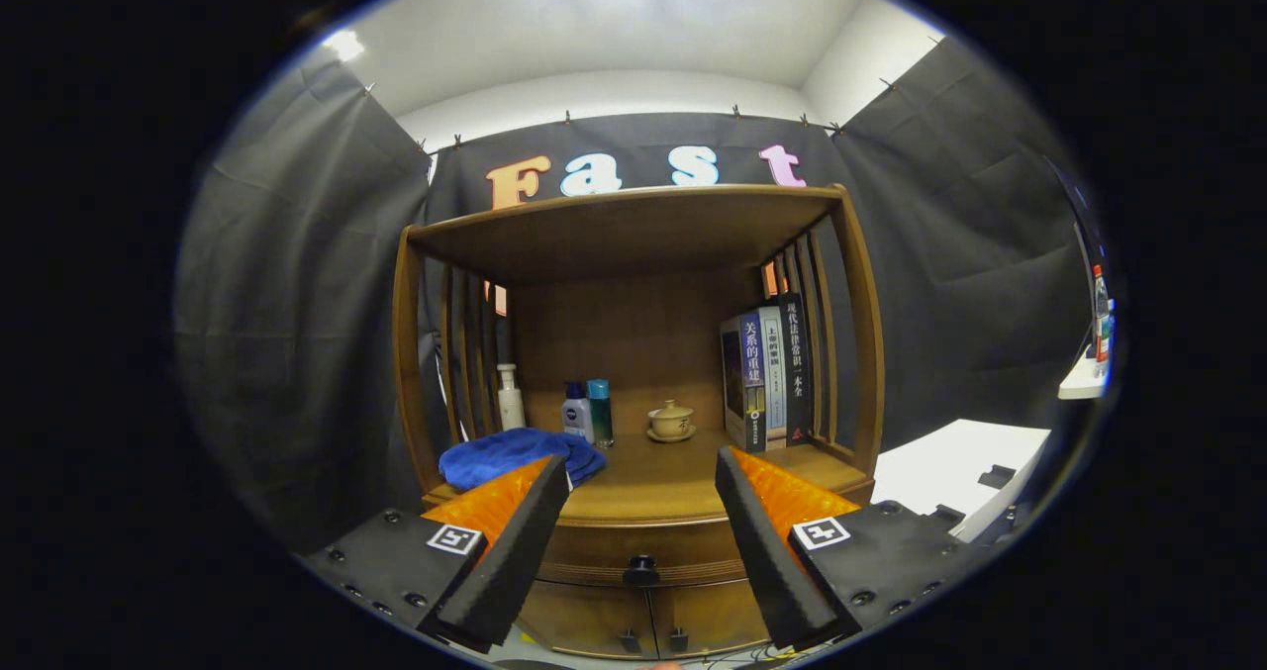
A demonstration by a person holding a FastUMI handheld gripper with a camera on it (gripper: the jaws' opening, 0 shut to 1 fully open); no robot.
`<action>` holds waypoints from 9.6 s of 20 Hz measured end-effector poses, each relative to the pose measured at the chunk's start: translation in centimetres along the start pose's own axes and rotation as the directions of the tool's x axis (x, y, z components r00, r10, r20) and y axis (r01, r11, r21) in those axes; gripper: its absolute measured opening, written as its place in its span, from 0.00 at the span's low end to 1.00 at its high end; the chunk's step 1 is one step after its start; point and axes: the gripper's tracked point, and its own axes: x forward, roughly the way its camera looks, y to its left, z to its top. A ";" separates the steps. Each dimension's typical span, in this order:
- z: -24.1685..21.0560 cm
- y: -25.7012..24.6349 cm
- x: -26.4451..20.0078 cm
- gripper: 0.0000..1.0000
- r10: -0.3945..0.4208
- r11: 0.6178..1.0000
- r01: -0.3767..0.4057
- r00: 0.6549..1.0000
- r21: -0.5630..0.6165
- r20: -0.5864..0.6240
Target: Pull open the drawer, take out the items inside it, and place them on the countertop above the cabinet.
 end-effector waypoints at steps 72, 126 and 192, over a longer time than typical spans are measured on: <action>-22.3 -0.1 -4.3 0.44 0.098 0.994 -0.077 0.947 0.079 -0.306; -6.7 -0.7 7.4 0.99 0.137 0.989 -0.148 0.793 0.030 -0.594; -7.0 -4.3 22.7 0.53 -0.002 0.994 0.088 0.611 0.066 -0.792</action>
